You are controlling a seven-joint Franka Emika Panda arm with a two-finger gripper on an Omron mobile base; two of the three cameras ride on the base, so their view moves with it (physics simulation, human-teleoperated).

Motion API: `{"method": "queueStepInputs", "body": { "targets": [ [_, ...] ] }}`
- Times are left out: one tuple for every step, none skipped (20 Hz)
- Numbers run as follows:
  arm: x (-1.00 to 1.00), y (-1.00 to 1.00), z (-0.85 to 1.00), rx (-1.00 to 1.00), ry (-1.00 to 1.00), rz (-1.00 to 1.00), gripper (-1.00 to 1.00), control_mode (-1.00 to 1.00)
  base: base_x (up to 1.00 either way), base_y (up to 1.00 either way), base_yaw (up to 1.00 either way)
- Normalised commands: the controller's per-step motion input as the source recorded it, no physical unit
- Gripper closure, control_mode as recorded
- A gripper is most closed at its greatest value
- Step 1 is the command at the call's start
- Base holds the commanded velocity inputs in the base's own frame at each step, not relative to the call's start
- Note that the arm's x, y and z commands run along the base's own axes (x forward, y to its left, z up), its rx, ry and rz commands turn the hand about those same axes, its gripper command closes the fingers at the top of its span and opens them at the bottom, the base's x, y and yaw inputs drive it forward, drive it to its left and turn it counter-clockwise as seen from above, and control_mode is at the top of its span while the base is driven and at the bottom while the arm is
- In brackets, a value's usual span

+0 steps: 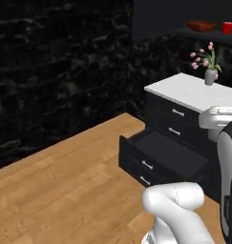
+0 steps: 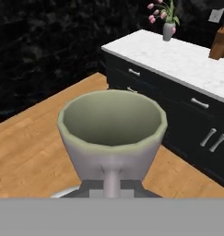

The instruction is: Gather all objects into one cabinet and sort the glasses and bowls to opposite sides.

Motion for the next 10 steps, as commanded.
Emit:
{"method": "queueStepInputs", "body": {
  "targets": [
    [0.0,0.0,0.0,0.0,0.0,0.0,1.0,1.0,0.43,0.0,-0.47],
    [0.0,0.0,0.0,0.0,0.0,0.0,1.0,1.0,0.44,0.0,-0.47],
    [0.0,0.0,0.0,0.0,0.0,0.0,1.0,1.0,0.45,0.0,-0.47],
    [0.0,0.0,0.0,0.0,0.0,0.0,1.0,1.0,0.46,0.0,-0.48],
    [0.0,0.0,0.0,0.0,0.0,0.0,1.0,1.0,0.47,0.0,-0.5],
    [0.0,0.0,0.0,0.0,0.0,0.0,1.0,1.0,0.51,0.0,-0.5],
    [0.0,0.0,0.0,0.0,0.0,0.0,1.0,1.0,0.52,0.0,-0.52],
    [0.0,0.0,0.0,0.0,0.0,0.0,1.0,1.0,0.54,0.0,-0.53],
    [0.0,0.0,0.0,0.0,0.0,0.0,1.0,1.0,0.55,0.0,-0.54],
    [0.0,0.0,0.0,0.0,0.0,0.0,1.0,1.0,0.57,0.0,-0.54]
  ]
}}
